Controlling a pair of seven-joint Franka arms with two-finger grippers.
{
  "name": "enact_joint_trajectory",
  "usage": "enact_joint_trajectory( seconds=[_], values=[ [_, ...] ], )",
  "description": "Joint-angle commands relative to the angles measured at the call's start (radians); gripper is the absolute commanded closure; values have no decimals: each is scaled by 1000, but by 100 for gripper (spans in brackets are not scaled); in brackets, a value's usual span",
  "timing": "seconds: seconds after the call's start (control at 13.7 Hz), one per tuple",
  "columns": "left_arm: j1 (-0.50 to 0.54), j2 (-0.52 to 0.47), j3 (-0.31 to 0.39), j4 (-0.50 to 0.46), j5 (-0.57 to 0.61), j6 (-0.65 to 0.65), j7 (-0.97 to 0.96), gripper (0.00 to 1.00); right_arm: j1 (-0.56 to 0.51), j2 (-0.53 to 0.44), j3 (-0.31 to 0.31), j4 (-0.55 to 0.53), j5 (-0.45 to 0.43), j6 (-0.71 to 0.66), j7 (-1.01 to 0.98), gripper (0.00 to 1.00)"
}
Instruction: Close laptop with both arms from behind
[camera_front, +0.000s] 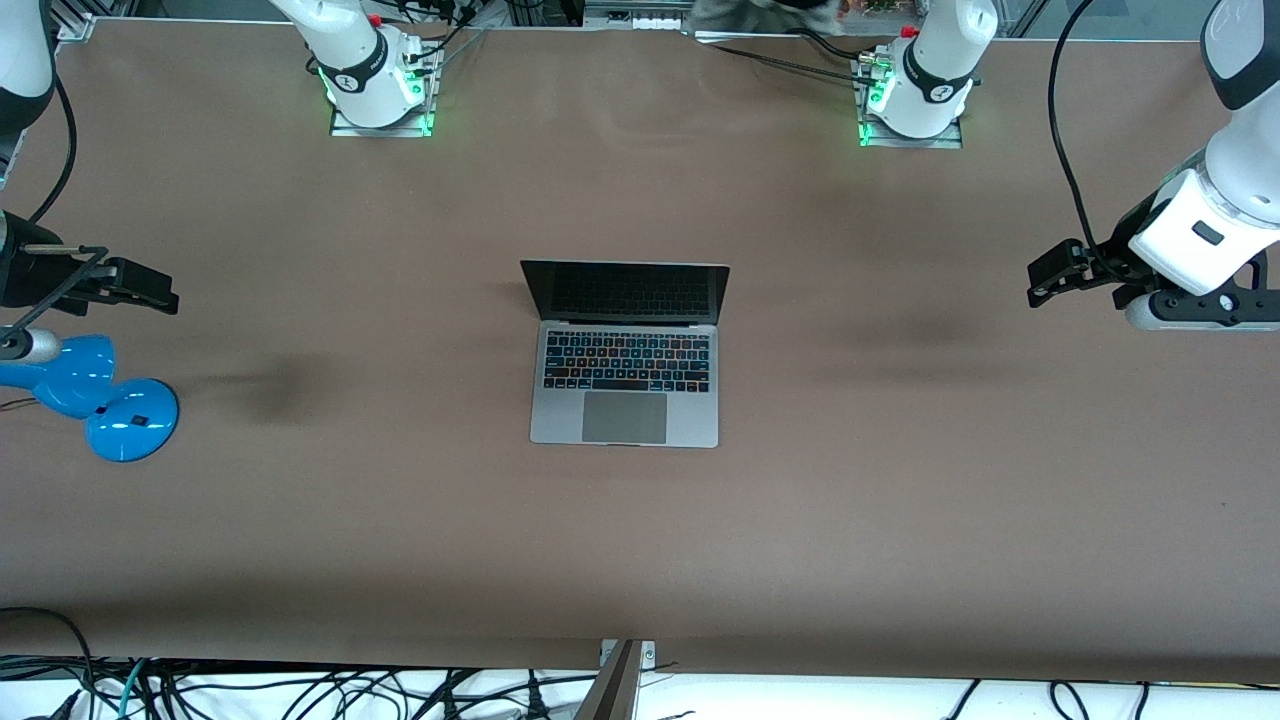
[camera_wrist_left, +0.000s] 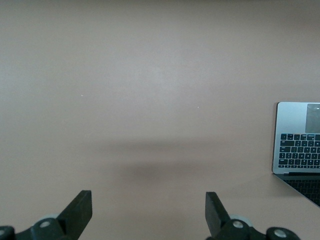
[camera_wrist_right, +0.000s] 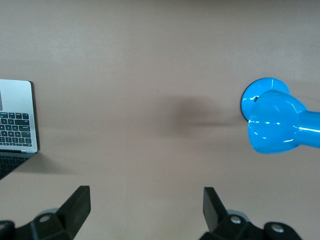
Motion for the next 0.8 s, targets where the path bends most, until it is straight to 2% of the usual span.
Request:
enact_joint_trajectory(
  seconds=[0.0, 0.73],
  values=[
    [3, -17, 4, -12, 1, -11, 12, 0, -2, -11, 4, -14, 13, 9, 13, 0],
    [-10, -17, -2, -12, -2, -11, 1, 0, -2, -10, 4, -14, 13, 11, 11, 0]
  ],
)
